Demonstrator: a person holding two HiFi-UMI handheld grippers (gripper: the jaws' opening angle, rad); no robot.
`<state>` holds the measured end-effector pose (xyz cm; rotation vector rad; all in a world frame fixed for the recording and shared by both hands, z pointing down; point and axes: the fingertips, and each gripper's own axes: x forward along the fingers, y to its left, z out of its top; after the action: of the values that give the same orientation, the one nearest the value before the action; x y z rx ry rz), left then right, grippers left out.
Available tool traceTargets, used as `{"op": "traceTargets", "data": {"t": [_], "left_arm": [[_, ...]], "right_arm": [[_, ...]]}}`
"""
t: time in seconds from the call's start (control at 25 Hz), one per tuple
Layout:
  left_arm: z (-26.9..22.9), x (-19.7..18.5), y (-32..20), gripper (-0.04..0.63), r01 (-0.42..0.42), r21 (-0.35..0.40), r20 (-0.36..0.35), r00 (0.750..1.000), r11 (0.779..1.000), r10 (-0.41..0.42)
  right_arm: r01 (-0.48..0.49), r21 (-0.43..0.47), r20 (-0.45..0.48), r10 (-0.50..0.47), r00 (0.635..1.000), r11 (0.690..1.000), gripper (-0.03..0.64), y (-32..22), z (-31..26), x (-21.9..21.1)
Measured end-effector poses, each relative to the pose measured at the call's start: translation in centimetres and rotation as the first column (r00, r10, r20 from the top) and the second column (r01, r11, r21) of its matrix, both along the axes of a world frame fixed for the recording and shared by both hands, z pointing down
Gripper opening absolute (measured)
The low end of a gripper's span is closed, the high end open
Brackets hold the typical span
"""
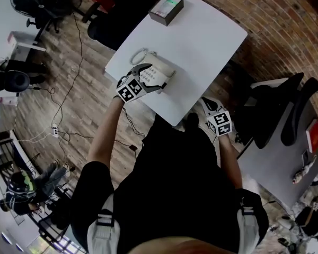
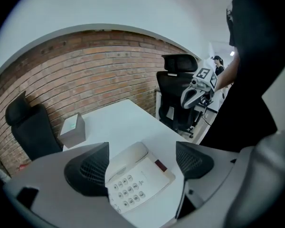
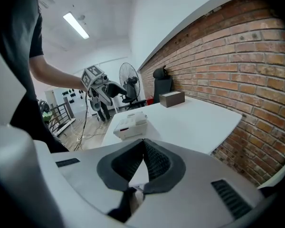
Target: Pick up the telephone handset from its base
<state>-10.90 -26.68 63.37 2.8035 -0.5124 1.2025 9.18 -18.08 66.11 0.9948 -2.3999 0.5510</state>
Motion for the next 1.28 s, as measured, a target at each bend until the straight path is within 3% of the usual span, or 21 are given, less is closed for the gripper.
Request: {"op": "traceTargets", "data": {"t": [0.16,0.36,0.6,1.08,1.28], "left_arm": [[2.1,-0.7,-0.6,0.428,-0.126,-0.029,0.078,0.989,0.992,0.128],[4.2,-0.6,-1.0,0.428,-0.27,-0.051,0.171,0.946,0.961,0.275],[7.2,-0.7,-1.2,0.428,-0.444,-0.08,0.275,0.851,0.892,0.448],[11.4,-1.4,-4.0,0.428,-0.629,-0.134,0.413,0.667,0.766,0.62],[12.7,-1.0,-4.5,0.428,-0.67,-0.169,0.41,0.619,0.723,0.669]], "right_arm": [[-0.013,0.004,-0.004,0.013,1.0,1.0,-0.003,-0.4,-0.4,-1.9],[-0.038,-0.001,-0.028,0.038,0.999,0.999,-0.003,-0.7,-0.3,-2.2],[-0.087,-0.012,-0.049,0.086,0.995,0.996,-0.003,-0.6,0.3,-1.9],[-0.174,-0.062,-0.052,0.171,0.984,0.983,-0.003,-0.1,0.9,-3.0],[-0.212,-0.068,-0.067,0.207,0.976,0.975,-0.003,0.2,1.2,-2.4]]}}
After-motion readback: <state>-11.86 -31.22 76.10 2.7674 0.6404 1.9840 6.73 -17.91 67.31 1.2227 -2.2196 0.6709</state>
